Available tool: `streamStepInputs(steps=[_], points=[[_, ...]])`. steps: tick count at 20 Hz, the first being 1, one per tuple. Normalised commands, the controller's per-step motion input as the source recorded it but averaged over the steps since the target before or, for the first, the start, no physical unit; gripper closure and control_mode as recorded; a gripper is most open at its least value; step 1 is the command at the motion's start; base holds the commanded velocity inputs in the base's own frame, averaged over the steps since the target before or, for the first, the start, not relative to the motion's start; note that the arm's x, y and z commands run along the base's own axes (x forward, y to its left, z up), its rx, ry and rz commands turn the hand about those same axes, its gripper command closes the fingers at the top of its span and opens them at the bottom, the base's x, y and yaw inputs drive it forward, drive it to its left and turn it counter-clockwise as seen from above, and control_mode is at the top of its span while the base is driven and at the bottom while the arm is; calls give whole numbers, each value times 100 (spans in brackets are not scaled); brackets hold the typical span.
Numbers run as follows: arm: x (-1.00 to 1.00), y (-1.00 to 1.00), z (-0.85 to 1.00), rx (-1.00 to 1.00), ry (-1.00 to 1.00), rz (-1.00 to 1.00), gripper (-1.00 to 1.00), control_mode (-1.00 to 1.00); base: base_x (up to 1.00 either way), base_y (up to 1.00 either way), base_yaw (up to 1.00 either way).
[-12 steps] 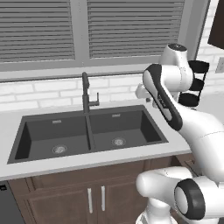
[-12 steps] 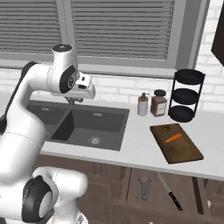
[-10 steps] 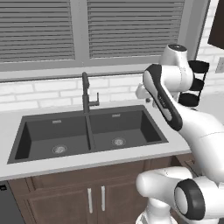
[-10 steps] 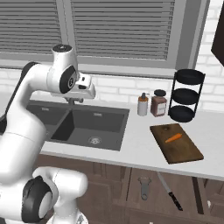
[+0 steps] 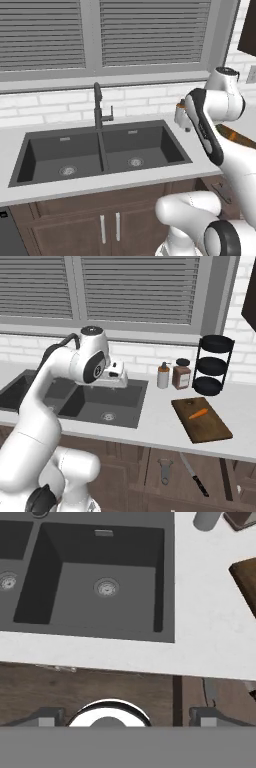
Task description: Place the appropriate cutting tool for cutting the carrot skin on the cutting board.
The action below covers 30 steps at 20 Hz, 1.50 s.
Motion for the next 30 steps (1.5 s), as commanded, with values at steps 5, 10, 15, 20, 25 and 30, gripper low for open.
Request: streamStepInputs(steps=[5,10,15,20,25,30], points=[[-17,-100,-52,0,8,0,-100,-100,0,0,0],[-19,-99,-61,0,8,0,-100,-100,0,0,0],[-22,-97,-74,-1,7,0,-100,-100,0,0,0],[-17,-24,-92,-5,8,0,-100,-100,0,0,0],[-3,1,-87,-1,9,0,-100,-100,0,0,0],[-9,-23,-55,0,15,0,-100,-100,0,0,0]])
